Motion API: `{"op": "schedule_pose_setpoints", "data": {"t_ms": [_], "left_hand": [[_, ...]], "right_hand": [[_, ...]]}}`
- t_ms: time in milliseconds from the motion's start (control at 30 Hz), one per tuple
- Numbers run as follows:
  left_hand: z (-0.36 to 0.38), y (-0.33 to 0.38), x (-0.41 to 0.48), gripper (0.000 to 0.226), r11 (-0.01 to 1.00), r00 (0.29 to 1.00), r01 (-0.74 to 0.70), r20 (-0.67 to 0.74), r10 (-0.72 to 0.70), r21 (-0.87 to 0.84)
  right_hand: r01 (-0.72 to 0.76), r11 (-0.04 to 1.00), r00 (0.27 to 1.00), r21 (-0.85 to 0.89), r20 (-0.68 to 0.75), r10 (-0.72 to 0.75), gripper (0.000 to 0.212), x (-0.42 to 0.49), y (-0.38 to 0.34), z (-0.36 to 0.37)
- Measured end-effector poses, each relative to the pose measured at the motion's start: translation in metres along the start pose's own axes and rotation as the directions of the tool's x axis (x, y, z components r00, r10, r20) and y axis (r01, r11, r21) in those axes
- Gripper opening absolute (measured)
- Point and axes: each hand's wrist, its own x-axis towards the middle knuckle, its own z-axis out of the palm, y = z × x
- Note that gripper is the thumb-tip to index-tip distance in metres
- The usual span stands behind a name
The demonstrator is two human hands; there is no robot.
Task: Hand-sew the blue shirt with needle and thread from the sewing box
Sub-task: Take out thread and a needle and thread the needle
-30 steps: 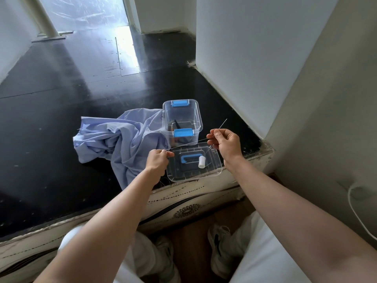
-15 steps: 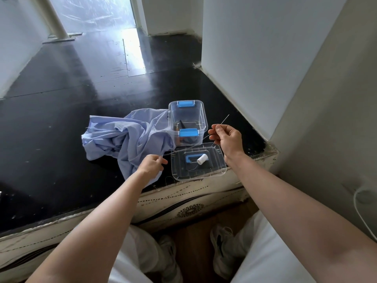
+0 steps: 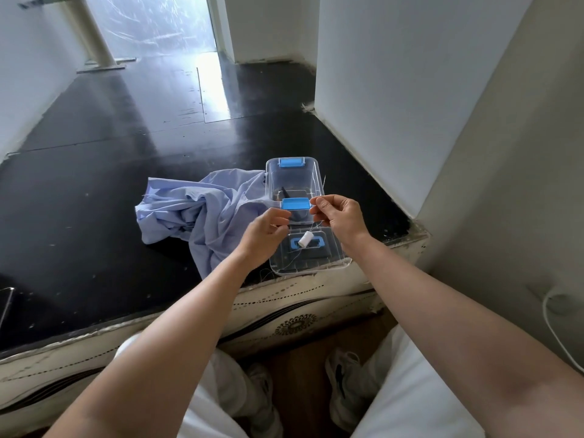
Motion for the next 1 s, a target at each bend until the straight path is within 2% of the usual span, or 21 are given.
{"op": "schedule_pose_setpoints", "data": {"t_ms": [100, 167, 233, 300, 367, 700, 767, 833, 900, 967, 1000], "left_hand": [[0.019, 0.005, 0.0, 0.035, 0.985, 0.998, 0.061, 0.014, -0.059, -0.161], [0.028, 0.012, 0.001, 0.035, 0.988, 0.997, 0.065, 0.048, -0.059, -0.137], [0.033, 0.018, 0.001, 0.03, 0.994, 0.988, 0.072, 0.145, -0.059, -0.086], [0.038, 0.023, 0.0, 0.028, 0.985, 0.962, 0.128, 0.258, -0.095, -0.117], [0.041, 0.025, -0.001, 0.025, 0.972, 0.95, 0.168, 0.291, -0.115, -0.165], [0.029, -0.003, 0.006, 0.038, 0.984, 0.985, 0.166, 0.044, -0.169, 0.066], [0.027, -0.008, 0.004, 0.037, 0.97, 0.973, 0.209, 0.071, -0.219, 0.123], [0.025, -0.007, 0.002, 0.029, 0.947, 0.941, 0.273, 0.158, -0.3, 0.172], [0.022, -0.008, 0.005, 0.021, 0.939, 0.935, 0.267, 0.178, -0.307, 0.217], [0.019, -0.007, 0.009, 0.015, 0.964, 0.974, 0.211, 0.046, -0.221, 0.165], [0.018, -0.004, 0.011, 0.015, 0.982, 0.983, 0.182, -0.042, -0.18, 0.05]], "right_hand": [[-0.005, 1.0, 1.0, -0.002, 0.02, 0.005, 0.021, -0.002, 0.001, -0.003], [-0.008, 1.0, 0.999, -0.003, 0.03, 0.008, 0.022, -0.002, 0.002, -0.006], [-0.021, 1.0, 0.999, 0.014, 0.029, 0.021, 0.022, -0.002, 0.003, -0.008], [-0.032, 0.999, 0.999, 0.024, 0.025, 0.031, 0.022, -0.001, 0.004, -0.01], [-0.037, 0.999, 0.999, 0.02, 0.026, 0.036, 0.023, 0.0, 0.004, -0.012], [-0.076, 0.995, 0.997, 0.066, -0.009, 0.077, 0.015, 0.003, 0.005, -0.018], [-0.084, 0.993, 0.996, 0.077, 0.007, 0.084, 0.015, 0.002, 0.006, -0.017], [-0.091, 0.993, 0.995, 0.071, 0.039, 0.088, 0.014, 0.002, 0.007, -0.017], [-0.097, 0.994, 0.993, 0.057, 0.068, 0.093, 0.015, 0.002, 0.008, -0.016], [-0.087, 0.995, 0.993, 0.053, 0.087, 0.083, 0.02, 0.004, 0.009, -0.015], [-0.076, 0.996, 0.993, 0.042, 0.099, 0.072, 0.022, 0.005, 0.009, -0.014]]}}
